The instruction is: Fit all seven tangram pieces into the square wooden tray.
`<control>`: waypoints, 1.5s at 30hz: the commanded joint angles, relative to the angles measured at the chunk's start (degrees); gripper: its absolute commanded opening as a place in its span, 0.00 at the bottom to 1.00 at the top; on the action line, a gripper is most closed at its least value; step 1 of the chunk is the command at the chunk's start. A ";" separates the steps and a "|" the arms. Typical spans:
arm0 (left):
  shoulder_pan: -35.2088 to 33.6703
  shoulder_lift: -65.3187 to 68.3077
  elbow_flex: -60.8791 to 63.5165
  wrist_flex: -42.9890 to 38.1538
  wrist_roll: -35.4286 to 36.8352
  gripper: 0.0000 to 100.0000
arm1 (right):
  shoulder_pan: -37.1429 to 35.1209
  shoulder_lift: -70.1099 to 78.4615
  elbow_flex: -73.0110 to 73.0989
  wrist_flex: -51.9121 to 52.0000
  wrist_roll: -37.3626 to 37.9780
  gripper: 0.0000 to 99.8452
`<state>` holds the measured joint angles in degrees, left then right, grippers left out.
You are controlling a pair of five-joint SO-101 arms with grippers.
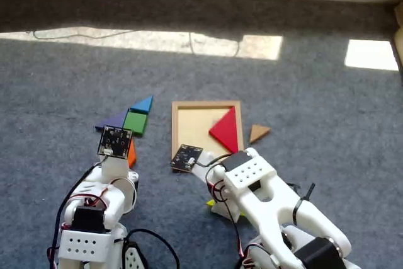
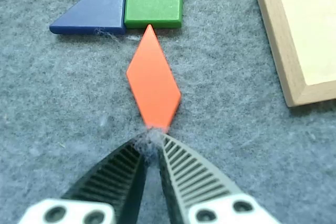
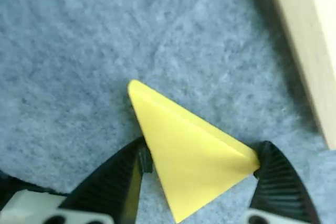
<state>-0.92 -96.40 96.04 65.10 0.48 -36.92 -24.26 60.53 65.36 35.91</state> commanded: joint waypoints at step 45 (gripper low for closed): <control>-0.66 -0.57 1.63 0.26 -0.35 0.01 | 1.19 8.57 -14.29 -30.46 6.51 0.24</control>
<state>-0.92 -96.40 96.04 65.10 0.48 -35.43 -15.65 46.99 35.91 42.07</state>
